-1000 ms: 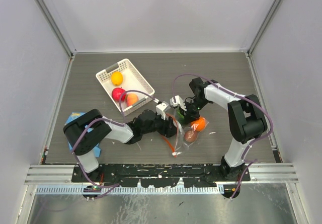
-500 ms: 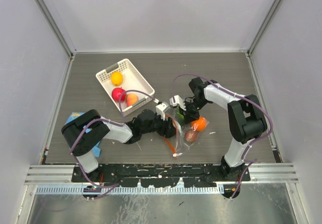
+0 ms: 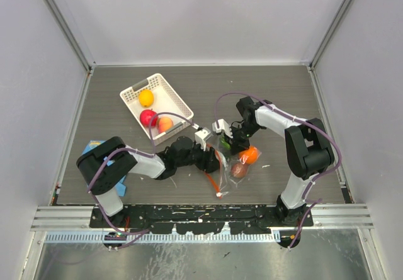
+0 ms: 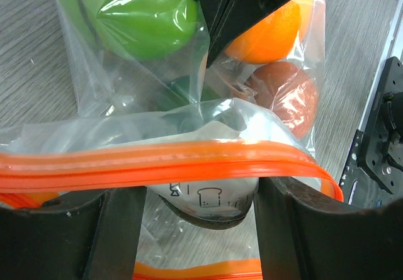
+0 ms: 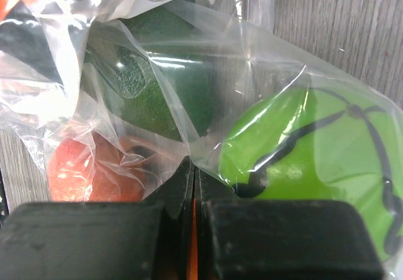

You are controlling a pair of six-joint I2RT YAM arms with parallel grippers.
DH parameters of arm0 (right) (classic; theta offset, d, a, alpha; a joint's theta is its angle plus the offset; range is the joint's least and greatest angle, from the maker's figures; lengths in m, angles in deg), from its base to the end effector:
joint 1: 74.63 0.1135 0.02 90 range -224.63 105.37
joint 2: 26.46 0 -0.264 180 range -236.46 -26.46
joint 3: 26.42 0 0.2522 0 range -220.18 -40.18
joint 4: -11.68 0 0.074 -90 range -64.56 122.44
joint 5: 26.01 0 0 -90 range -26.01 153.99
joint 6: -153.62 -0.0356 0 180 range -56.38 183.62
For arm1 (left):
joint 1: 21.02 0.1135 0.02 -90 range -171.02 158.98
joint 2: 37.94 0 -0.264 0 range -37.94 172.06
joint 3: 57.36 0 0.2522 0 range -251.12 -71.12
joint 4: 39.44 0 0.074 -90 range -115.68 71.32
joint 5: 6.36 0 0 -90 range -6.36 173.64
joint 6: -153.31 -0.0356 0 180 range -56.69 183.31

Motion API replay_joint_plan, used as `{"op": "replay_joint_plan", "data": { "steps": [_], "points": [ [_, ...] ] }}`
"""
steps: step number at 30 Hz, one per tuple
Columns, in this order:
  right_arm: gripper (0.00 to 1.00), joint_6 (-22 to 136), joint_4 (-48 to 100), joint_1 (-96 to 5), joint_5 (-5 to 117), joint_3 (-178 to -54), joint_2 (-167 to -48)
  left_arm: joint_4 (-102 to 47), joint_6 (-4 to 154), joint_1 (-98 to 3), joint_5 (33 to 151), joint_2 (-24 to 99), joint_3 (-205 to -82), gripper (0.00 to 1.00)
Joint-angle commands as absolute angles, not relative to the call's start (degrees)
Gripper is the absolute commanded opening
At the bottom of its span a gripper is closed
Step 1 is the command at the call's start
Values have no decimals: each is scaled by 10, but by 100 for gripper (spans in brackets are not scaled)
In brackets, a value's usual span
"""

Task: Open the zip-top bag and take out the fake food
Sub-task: Pick up the fake fruit from the zipper food storage bag.

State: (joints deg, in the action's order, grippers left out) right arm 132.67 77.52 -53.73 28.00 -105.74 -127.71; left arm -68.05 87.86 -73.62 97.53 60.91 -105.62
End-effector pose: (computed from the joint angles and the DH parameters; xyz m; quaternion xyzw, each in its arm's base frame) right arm 0.2816 0.1299 0.1755 -0.6763 0.6684 0.2745 0.1429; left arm 0.1884 -0.2605 0.1389 0.2650 0.7819 -0.4246 0.3716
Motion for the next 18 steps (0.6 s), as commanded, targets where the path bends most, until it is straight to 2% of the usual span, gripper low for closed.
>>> {"op": "replay_joint_plan", "data": {
  "steps": [1, 9, 18],
  "points": [
    [5, 1329, 769, -535, 281, -1058, -1271, -707, 864, -725, 1002, 596, -1046, 59],
    [5, 1329, 772, -536, 280, -1059, -1272, -684, 849, -712, 1013, 580, -1035, 60],
    [5, 1331, 773, -535, 280, -1059, -1274, -668, 838, -703, 1015, 563, -1025, 69]
  ]
}}
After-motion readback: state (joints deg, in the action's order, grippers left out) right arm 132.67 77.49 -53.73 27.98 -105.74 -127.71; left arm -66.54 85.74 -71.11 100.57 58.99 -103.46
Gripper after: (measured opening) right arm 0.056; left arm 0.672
